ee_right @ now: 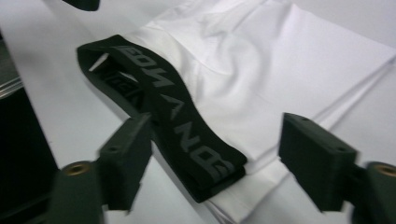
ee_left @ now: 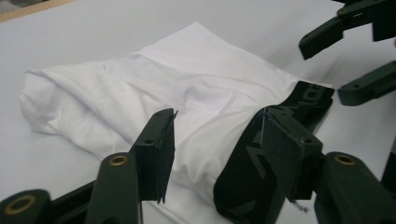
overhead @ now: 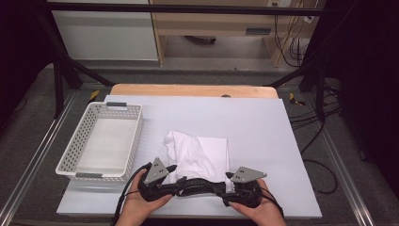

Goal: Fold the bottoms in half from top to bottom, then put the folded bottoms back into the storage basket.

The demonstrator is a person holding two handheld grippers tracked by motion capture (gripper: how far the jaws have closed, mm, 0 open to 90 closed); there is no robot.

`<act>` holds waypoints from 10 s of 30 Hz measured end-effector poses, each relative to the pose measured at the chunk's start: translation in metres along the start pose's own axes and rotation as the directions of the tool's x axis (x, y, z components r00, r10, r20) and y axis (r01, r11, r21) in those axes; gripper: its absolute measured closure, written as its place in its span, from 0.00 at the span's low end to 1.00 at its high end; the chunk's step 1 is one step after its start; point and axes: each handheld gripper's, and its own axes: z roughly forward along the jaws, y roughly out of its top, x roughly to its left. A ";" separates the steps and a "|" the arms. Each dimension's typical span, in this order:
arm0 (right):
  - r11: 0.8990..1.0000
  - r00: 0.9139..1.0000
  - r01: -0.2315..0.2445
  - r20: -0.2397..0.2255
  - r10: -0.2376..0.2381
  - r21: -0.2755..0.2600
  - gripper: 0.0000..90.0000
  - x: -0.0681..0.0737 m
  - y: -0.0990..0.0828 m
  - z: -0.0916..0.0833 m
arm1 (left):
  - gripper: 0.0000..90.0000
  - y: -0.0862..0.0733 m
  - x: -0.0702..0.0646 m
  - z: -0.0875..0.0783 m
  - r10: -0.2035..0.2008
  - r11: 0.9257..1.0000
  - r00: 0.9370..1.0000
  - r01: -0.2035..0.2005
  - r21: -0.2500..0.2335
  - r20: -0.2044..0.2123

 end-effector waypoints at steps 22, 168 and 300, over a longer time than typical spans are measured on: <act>0.997 0.996 -0.068 0.056 0.066 0.028 0.18 -0.010 -0.018 -0.010 | 0.22 0.067 0.012 0.023 0.035 0.999 0.997 -0.034 0.020 -0.074; 0.992 0.995 -0.065 0.076 0.057 0.105 0.80 -0.011 -0.025 0.005 | 0.89 0.015 0.105 0.108 -0.172 0.974 0.962 0.199 0.113 -0.211; 1.000 0.998 -0.001 -0.057 0.002 0.014 0.97 -0.004 0.023 -0.006 | 0.90 0.102 0.039 0.043 0.014 1.000 0.997 -0.016 -0.025 -0.075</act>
